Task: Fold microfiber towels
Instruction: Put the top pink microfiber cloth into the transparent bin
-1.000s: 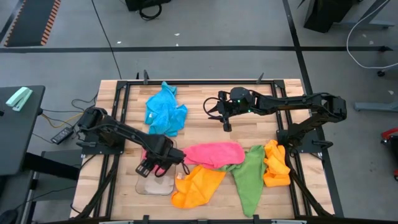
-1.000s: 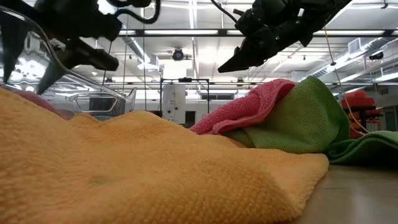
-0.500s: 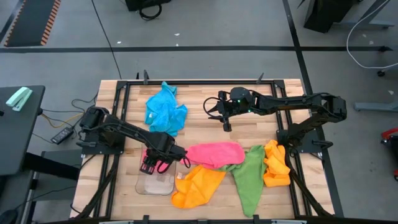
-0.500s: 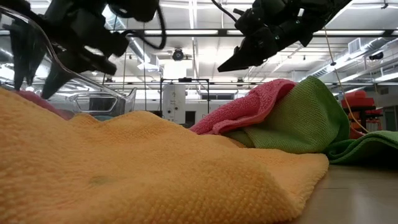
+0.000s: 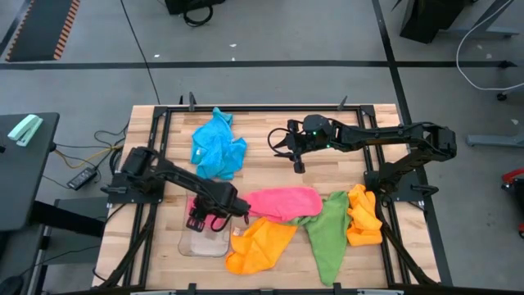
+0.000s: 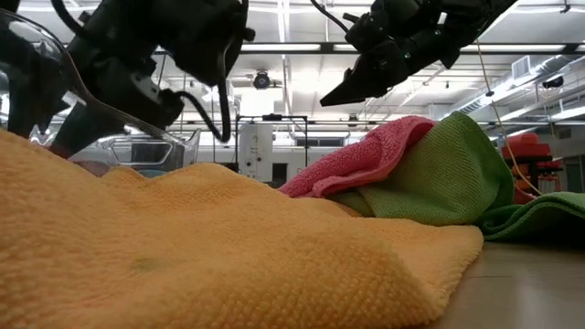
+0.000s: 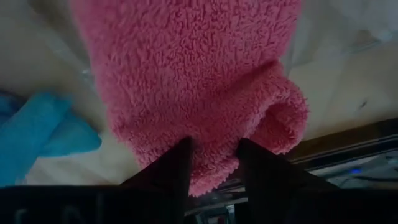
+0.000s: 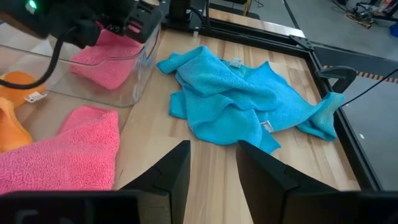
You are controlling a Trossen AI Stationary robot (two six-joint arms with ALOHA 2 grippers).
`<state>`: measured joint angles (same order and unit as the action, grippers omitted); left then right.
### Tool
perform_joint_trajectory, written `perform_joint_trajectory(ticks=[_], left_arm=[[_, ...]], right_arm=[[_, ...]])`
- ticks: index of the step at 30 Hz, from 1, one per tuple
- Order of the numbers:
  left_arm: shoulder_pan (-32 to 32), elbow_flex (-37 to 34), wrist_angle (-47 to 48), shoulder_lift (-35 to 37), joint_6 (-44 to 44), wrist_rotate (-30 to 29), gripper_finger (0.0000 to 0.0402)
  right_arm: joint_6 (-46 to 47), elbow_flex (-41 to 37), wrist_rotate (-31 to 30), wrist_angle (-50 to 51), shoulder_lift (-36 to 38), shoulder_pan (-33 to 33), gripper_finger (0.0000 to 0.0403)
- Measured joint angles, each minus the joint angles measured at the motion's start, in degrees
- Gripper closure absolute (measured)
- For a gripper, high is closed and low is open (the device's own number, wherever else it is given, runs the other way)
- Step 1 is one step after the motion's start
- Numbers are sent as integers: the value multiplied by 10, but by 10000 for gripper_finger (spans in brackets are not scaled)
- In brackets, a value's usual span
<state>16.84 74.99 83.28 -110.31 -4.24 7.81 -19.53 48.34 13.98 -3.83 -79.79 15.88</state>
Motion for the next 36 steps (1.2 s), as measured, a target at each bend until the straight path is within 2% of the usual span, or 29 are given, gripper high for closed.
perform_joint_trajectory(ticks=[9,16,22,28,32,36], left_arm=[[3,-14,-57,-11,-7,-1,267],[12,-14,-104,-11,30,-22,280],[18,-6,-33,-11,17,-22,291],[8,48,9,0,19,-23,288],[6,84,-7,16,32,-57,284],[8,90,-88,34,106,-108,270]], right_arm=[[-5,0,0,6,0,0,265],[-6,0,0,8,0,0,265],[-6,0,0,5,0,0,265],[-5,0,0,3,0,0,265],[-6,0,0,4,0,0,265],[-6,0,-5,8,0,0,265]])
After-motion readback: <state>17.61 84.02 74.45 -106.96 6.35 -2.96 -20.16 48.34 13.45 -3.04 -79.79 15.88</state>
